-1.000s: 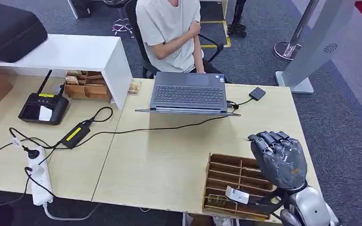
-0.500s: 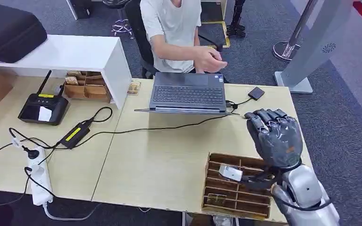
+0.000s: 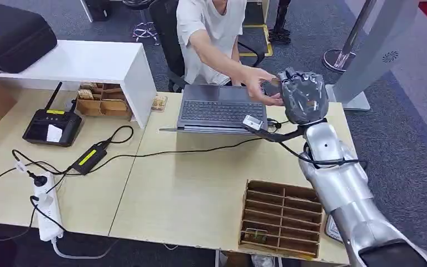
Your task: Pass the card to the sensor for recognition and then transmit it.
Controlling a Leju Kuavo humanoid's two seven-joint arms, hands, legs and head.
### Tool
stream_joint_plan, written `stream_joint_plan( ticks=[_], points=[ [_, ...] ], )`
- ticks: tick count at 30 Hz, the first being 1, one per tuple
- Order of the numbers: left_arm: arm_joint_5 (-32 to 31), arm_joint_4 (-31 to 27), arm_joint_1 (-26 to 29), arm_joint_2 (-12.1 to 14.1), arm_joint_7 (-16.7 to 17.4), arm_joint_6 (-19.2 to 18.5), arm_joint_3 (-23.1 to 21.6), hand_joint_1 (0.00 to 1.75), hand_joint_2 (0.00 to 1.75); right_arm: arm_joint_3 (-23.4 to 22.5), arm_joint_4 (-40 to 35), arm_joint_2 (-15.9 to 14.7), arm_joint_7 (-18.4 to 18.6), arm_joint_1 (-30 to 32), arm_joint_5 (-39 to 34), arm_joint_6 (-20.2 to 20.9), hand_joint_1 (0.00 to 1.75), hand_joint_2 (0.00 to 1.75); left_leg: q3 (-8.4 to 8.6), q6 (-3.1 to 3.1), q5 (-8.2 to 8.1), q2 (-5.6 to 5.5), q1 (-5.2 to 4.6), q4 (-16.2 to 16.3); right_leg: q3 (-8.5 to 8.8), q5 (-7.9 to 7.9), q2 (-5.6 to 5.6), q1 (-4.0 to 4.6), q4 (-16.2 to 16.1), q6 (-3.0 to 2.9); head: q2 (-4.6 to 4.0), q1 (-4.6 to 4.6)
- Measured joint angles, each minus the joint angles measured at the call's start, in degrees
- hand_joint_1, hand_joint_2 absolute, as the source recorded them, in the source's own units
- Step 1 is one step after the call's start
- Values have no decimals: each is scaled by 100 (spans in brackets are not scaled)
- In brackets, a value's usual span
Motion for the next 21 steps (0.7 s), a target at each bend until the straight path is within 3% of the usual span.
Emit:
stream_joint_plan(
  ticks=[1, 2, 8, 21],
  points=[
    [-4, 0, -5, -11, 2, -7, -11, 0, 175, 49, 250, 42, 38, -142, 0, 0, 175, 175, -1, -2, 1, 0, 0, 0, -1, 0, 0, 0, 0, 0, 0, 2],
    [-7, 0, -9, -22, 2, -7, -11, 0, 175, 88, 505, 79, 70, -250, 0, -2, 0, 175, -1, -2, 1, 0, 0, 0, -2, 0, 0, 0, 0, 0, 0, 0],
    [-32, 0, -15, -70, 2, -24, -13, 0, 175, 204, 1151, 173, 127, -487, -20, -4, 0, 175, -3, -2, 1, 1, 0, 0, -4, 0, 3, 0, -1, 0, 0, 2],
    [2, 0, -8, -96, 61, -7, -11, 0, 175, 265, 1497, 184, 186, -494, -18, -7, 0, 175, -4, -2, 1, 1, 0, 0, -5, 0, 2, 0, -1, 0, 0, 2]
  ],
)
